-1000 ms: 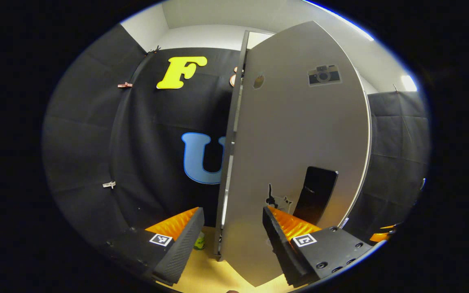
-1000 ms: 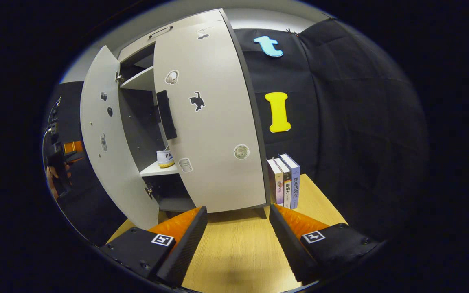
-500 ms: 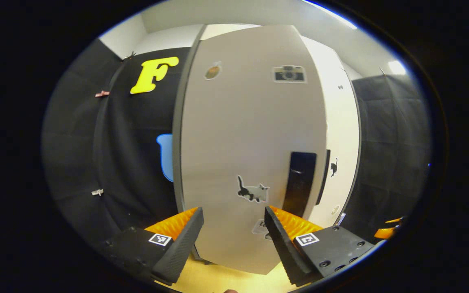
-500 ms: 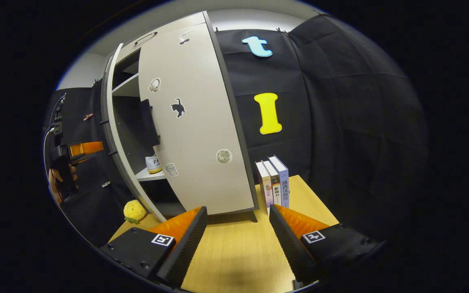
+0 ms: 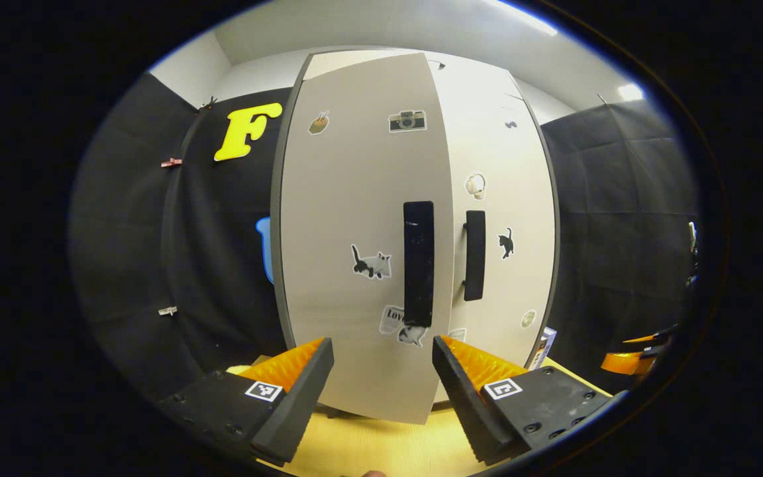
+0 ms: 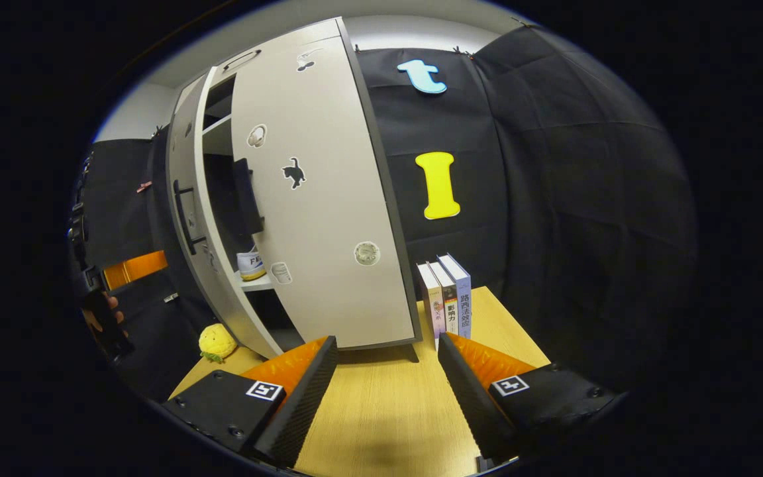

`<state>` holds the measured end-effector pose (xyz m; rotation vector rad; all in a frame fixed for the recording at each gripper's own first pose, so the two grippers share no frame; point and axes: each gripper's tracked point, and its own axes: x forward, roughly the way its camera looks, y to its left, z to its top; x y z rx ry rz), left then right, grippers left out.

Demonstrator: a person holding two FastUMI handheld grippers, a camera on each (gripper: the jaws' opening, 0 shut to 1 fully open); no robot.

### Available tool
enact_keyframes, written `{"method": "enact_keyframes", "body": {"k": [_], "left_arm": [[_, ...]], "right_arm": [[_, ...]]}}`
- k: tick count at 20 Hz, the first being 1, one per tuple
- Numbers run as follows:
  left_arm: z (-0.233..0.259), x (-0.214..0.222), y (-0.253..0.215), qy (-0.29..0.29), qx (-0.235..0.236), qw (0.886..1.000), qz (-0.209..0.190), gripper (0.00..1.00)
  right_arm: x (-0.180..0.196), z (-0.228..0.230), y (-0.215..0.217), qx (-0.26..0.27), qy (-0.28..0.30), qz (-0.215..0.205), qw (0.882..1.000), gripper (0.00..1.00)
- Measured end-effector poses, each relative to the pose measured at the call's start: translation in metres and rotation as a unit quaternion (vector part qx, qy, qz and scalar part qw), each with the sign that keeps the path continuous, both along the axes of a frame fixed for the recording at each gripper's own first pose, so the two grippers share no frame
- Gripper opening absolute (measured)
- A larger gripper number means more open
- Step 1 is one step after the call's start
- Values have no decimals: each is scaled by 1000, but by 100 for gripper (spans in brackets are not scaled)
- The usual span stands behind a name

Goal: Grab one shoe with the right hand and put it into the shoe cabinet, grab the other shoe with the left hand and put it into the shoe cabinet; then close the right door with the right hand and the left door with the left hand.

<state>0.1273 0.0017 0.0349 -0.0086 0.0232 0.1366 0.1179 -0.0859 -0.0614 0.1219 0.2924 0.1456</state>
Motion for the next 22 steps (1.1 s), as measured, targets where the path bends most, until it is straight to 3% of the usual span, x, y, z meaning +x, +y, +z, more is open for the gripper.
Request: {"method": "enact_keyframes", "body": {"k": [10,16,19,22], "left_arm": [[-20,-57,25,-6,4,1000,27,95],[-30,-65,17,-4,37,999,-22,95],[-36,-68,15,-10,23,999,-40,95],[-49,-73,20,-5,9,999,-32,95]], "right_arm": [[-3,30,58,-14,-54,22,998,98],[-23,19,90,-11,-49,12,999,98],[-37,13,98,-12,-49,-3,999,98],[-52,7,102,-10,-46,-18,999,98]]}}
